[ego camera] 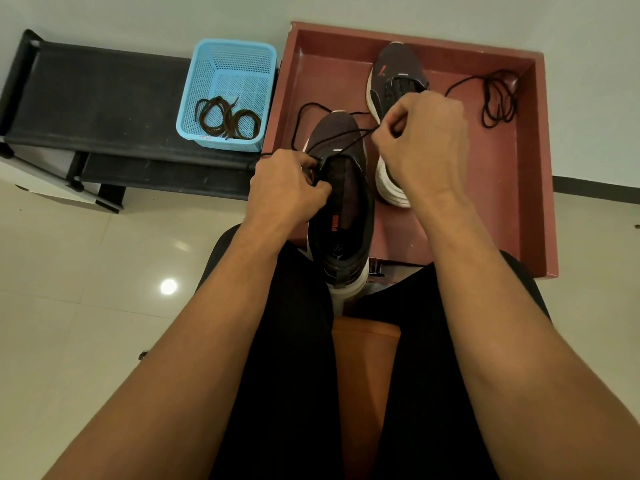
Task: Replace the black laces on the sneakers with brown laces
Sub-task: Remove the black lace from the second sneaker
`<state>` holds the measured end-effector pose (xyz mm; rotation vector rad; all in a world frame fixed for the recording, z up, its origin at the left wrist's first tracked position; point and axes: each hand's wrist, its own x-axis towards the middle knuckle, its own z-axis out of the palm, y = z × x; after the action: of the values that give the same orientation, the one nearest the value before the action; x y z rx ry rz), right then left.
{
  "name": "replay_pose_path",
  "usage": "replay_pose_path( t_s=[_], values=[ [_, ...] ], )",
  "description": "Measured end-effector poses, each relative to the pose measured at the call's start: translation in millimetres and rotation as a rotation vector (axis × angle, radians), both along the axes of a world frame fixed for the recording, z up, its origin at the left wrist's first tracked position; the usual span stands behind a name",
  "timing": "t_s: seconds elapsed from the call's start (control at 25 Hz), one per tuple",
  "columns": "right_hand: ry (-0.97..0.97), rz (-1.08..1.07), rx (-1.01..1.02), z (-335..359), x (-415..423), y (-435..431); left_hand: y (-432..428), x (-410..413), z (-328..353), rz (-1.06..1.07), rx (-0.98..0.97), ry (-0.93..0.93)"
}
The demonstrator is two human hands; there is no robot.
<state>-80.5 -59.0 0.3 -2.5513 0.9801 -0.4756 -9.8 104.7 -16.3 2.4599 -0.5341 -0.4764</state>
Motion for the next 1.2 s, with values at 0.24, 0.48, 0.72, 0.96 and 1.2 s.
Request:
replay_pose_path(
  t_s=[0.24, 0.48, 0.72, 0.96, 1.2],
  values=[
    [0.027, 0.14, -0.012, -2.5, -0.4, 9.7, 0.0, 0.5, 0.0, -0.01, -0.008, 0.008],
    [0.237, 0.292, -0.035, -18.5, 9.1, 32.7, 1.3, -0.1, 1.0, -0.022, -0.017, -0.01],
    [0.222, 0.251, -0.027, -20.7, 10.6, 36.8, 1.3, -0.2, 0.2, -0.025, -0.016, -0.015],
    [0.06, 0.083, -0.01, -2.2, 2.7, 13.0, 2.1, 0.1, 3.2, -0.02, -0.014, 0.005],
    [-0.006, -0.015, 0.02, 4.7, -4.1, 0.7, 1.1, -0.3, 2.4, -0.006, -0.013, 0.032]
  ],
)
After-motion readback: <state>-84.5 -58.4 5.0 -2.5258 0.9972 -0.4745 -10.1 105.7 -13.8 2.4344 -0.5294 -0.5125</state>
